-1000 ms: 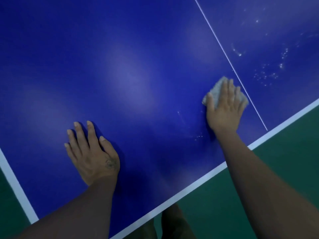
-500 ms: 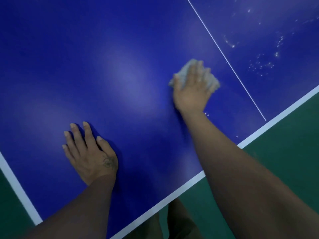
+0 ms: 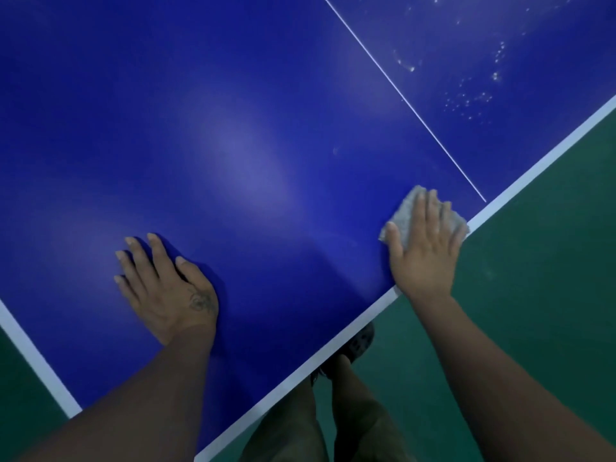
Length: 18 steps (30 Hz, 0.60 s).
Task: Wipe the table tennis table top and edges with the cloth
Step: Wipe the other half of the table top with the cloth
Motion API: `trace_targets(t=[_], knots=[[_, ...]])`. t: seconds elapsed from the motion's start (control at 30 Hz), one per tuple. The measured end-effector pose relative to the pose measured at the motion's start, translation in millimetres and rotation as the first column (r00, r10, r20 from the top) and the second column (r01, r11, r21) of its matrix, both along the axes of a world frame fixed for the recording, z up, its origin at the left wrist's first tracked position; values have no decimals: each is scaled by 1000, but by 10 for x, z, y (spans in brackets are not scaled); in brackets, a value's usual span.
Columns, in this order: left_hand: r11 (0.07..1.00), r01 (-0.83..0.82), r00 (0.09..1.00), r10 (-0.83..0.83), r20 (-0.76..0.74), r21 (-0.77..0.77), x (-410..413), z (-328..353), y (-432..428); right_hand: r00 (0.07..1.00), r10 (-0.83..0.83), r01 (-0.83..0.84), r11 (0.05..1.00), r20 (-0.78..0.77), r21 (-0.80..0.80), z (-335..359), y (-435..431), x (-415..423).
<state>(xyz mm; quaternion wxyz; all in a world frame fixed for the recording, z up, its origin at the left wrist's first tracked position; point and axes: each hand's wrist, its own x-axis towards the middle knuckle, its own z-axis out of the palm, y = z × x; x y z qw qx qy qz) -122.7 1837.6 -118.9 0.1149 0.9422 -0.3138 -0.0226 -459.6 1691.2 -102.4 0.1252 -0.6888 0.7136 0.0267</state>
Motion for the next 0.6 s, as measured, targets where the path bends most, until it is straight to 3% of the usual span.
trace_targets(t=[0.13,0.23,0.33,0.47,0.6], knots=[[1000,20,1000,-20,9,13,6,-18,6,996,-94,93,996,13,5,-18,-18,153],[1000,23,1000,-23,13,4,2,-17,11,998,-63,63,998,18,-28,-49,-198,643],[1000,30,999,-30,15,3,-1,0,15,984,173,-170,983,37,-74,-55,-122,1342],[999,31,1000,-31,-4,-5,-15,56,8,837,537,-516,838,102,-177,-100,476,1785],[996,55,998,-56,-21,-68,-34,100,24,823,560,-531,819,99,-217,-155,653,1103]])
